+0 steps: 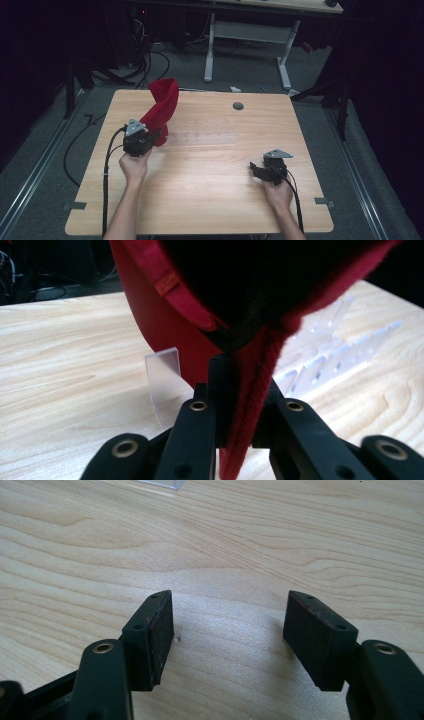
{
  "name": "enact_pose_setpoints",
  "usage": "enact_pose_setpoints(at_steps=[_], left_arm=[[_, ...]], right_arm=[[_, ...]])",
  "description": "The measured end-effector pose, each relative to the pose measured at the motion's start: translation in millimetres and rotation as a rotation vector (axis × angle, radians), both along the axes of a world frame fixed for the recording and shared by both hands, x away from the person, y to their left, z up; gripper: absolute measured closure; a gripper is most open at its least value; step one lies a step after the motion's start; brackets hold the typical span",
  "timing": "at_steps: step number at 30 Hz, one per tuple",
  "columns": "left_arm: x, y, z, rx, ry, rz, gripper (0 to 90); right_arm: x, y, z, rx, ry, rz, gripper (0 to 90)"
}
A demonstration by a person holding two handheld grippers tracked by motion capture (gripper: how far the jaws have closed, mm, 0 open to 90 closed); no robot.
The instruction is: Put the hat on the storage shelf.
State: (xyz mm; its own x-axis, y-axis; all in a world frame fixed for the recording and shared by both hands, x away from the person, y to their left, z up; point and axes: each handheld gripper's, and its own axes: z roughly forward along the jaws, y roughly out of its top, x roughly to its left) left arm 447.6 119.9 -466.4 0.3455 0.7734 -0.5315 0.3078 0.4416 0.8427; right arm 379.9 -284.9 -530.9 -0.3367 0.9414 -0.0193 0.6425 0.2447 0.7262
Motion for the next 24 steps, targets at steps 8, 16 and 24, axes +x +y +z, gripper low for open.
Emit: enact_pose_setpoints(at_steps=[8, 16, 24], left_arm=[[-4.8, 3.7, -2.6, 0.006, 0.025, 0.007, 74.5], [-8.5, 6.3, -4.5, 0.019, 0.053, 0.028, 57.6], [-13.8, 10.9, -4.3, 0.024, 0.075, 0.028, 45.2]], right_arm=[[0.0, 0.0, 0.0, 0.001, 0.0, 0.0, 37.2], [0.0, 0.0, 0.0, 0.001, 0.0, 0.0, 37.2], [0.0, 0.0, 0.0, 0.001, 0.0, 0.0, 37.2]])
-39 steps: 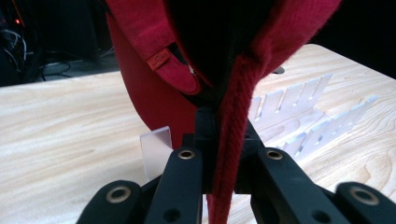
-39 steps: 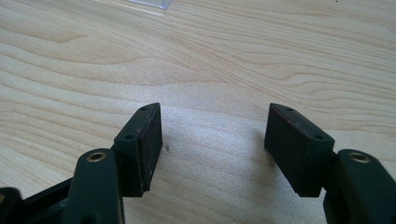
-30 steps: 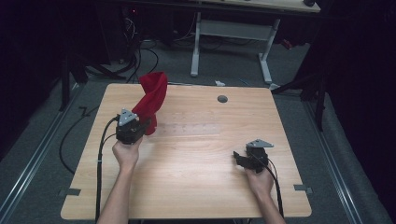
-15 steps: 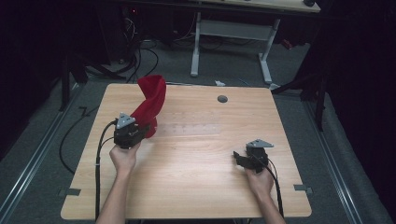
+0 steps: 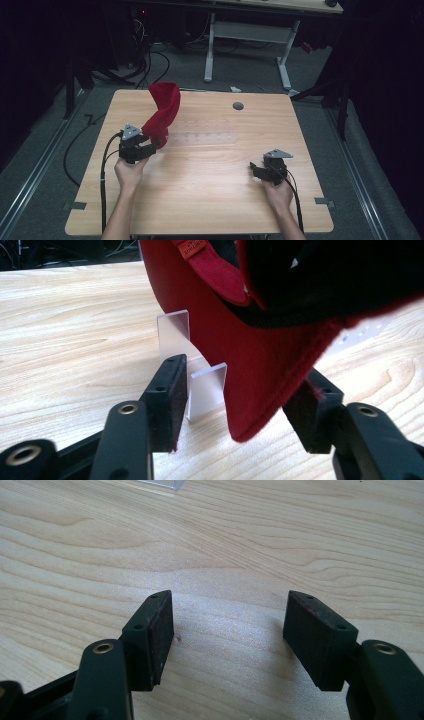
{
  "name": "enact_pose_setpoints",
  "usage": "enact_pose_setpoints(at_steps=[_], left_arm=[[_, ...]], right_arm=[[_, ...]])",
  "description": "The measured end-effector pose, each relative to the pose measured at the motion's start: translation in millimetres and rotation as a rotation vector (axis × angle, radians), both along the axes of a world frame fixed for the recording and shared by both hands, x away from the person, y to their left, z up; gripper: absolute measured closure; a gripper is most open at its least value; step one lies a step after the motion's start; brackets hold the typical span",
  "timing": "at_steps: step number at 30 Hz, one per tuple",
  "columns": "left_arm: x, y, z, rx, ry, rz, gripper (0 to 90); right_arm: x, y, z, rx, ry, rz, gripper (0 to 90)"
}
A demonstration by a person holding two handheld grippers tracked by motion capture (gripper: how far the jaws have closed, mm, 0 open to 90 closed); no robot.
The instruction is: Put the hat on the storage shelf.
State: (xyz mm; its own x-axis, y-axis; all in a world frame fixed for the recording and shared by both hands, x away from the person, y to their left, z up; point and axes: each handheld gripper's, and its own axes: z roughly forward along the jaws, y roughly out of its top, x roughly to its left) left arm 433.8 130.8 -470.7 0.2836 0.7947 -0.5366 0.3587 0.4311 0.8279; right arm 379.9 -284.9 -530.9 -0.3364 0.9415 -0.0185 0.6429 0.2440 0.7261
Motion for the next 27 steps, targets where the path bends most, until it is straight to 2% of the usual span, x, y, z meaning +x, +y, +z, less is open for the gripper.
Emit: enact_pose_setpoints(at_steps=[4, 7, 11, 15, 18, 21, 27], left_arm=[[-2.4, 1.2, -0.3, -0.002, 0.008, -0.004, 43.5], [-5.0, 2.5, -0.4, 0.016, 0.027, -0.004, 42.6], [-8.4, 2.0, 1.2, 0.026, 0.03, -0.012, 42.0], [-13.5, 3.4, 1.9, 0.014, 0.028, -0.015, 41.5], [-17.7, 6.3, -0.3, 0.017, 0.034, 0.001, 40.9], [-27.4, 4.9, -3.6, 0.054, 0.021, 0.006, 40.1], [-37.8, 1.2, -8.8, 0.082, 0.018, -0.003, 39.2]], right_arm=[[0.0, 0.0, 0.0, 0.0, 0.0, 0.0, 37.2], [0.0, 0.0, 0.0, 0.0, 0.0, 0.0, 37.2], [0.0, 0.0, 0.0, -0.001, 0.0, 0.0, 37.2], [0.0, 0.0, 0.0, 0.0, 0.0, 0.0, 37.2], [0.0, 0.0, 0.0, 0.0, 0.0, 0.0, 37.2], [0.0, 0.0, 0.0, -0.001, 0.0, 0.0, 37.2], [-0.1, 0.1, 0.0, -0.001, 0.0, -0.001, 37.1]])
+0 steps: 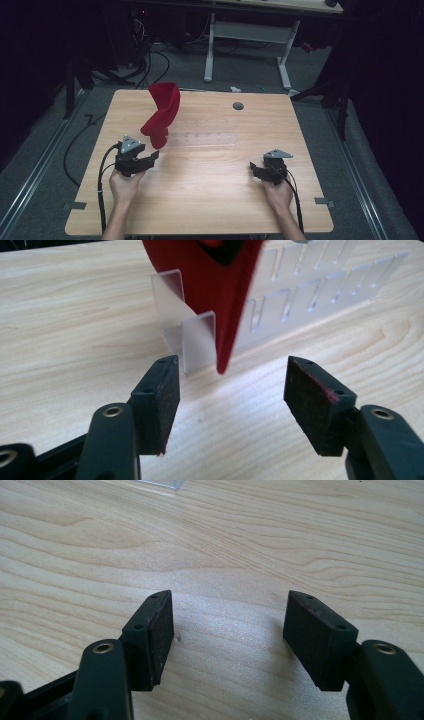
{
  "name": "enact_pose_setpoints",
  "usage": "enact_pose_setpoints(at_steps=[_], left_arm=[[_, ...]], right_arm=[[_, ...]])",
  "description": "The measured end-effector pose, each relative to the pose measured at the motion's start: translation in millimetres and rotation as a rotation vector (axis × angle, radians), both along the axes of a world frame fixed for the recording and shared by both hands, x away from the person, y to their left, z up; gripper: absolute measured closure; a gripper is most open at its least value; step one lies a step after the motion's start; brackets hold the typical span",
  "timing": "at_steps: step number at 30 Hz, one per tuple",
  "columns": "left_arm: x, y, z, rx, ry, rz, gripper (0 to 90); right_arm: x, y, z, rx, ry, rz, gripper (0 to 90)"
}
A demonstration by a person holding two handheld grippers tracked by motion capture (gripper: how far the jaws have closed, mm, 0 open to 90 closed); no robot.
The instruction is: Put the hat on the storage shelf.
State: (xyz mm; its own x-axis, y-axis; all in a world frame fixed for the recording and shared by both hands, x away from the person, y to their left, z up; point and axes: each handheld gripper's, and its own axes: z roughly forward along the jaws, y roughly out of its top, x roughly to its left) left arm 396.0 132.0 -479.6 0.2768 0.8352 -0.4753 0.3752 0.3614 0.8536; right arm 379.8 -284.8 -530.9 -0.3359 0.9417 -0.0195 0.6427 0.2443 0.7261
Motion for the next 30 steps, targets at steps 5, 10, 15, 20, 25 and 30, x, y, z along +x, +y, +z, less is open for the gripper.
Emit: enact_pose_setpoints(at_steps=[5, 10, 15, 20, 25, 30], left_arm=[[-9.1, -4.2, -3.9, -0.012, 0.008, -0.025, 39.0], [-20.1, -7.7, -4.5, -0.072, 0.02, -0.067, 39.0], [-24.3, -11.3, -7.0, -0.071, 0.021, -0.078, 39.0], [-27.9, -21.2, -12.9, -0.062, 0.03, -0.099, 38.9], [-28.8, -28.2, -17.8, -0.044, 0.031, -0.108, 38.9], [-28.1, -38.0, -26.4, -0.02, 0.046, -0.12, 38.9]], right_arm=[[-0.2, 0.2, 0.1, 0.001, 0.001, -0.002, 37.2], [-0.2, 0.2, 0.1, 0.001, 0.001, -0.001, 37.1], [-0.2, 0.2, 0.0, 0.001, 0.001, -0.002, 37.2], [-0.3, 0.2, 0.1, 0.001, 0.001, -0.002, 37.2], [-0.5, 0.4, 0.1, 0.001, 0.001, -0.002, 37.0], [-0.7, 0.5, 0.1, 0.001, 0.002, -0.001, 36.9]])
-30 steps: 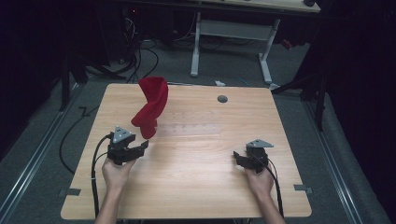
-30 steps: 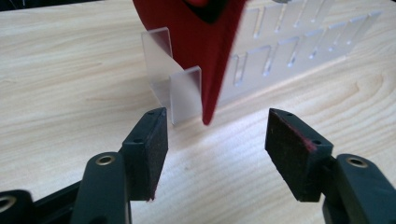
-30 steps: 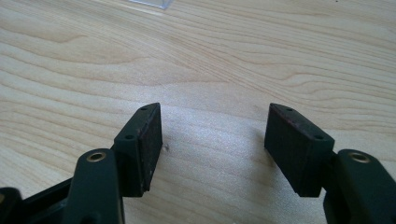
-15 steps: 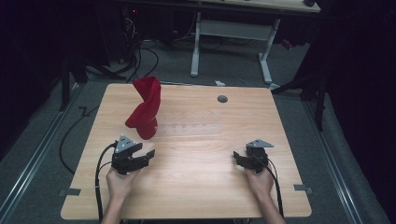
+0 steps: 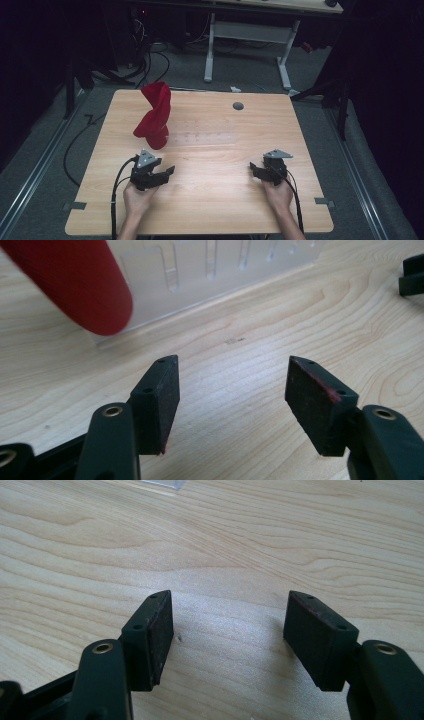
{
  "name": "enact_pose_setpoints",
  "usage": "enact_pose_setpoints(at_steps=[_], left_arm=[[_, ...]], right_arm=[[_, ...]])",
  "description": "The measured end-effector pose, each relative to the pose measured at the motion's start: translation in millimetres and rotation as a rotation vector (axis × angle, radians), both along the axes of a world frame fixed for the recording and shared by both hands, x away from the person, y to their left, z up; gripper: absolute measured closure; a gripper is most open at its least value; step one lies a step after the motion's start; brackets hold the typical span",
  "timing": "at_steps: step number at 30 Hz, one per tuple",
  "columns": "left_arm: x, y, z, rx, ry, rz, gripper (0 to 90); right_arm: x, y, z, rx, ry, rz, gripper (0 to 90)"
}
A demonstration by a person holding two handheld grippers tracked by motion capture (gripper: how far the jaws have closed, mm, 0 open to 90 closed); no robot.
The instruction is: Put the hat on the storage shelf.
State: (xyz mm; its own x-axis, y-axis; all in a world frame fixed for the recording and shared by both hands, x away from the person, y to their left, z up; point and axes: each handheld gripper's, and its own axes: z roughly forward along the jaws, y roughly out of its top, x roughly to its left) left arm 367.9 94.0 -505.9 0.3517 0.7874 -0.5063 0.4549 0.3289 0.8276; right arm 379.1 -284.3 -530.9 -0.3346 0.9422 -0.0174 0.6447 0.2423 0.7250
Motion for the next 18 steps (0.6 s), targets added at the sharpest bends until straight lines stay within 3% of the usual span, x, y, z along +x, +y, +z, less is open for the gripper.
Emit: enact_pose_setpoints(at_steps=[1, 5, 12, 18], left_arm=[[1.1, -4.2, -5.6, 0.022, 0.006, 0.0, 38.8], [3.4, -11.2, -14.0, 0.043, 0.03, -0.008, 37.9], [4.5, -27.6, -25.1, 0.094, 0.021, -0.025, 37.4], [6.6, -31.7, -30.9, 0.122, 0.019, -0.02, 35.8]], right_arm=[[0.0, -0.1, 0.0, -0.002, -0.001, 0.002, 36.9], [0.0, -0.2, 0.0, -0.003, -0.002, 0.005, 36.7], [-0.2, 0.0, -0.1, -0.003, -0.002, 0.006, 36.5], [-0.4, 0.2, 0.0, -0.002, -0.001, 0.005, 36.4]])
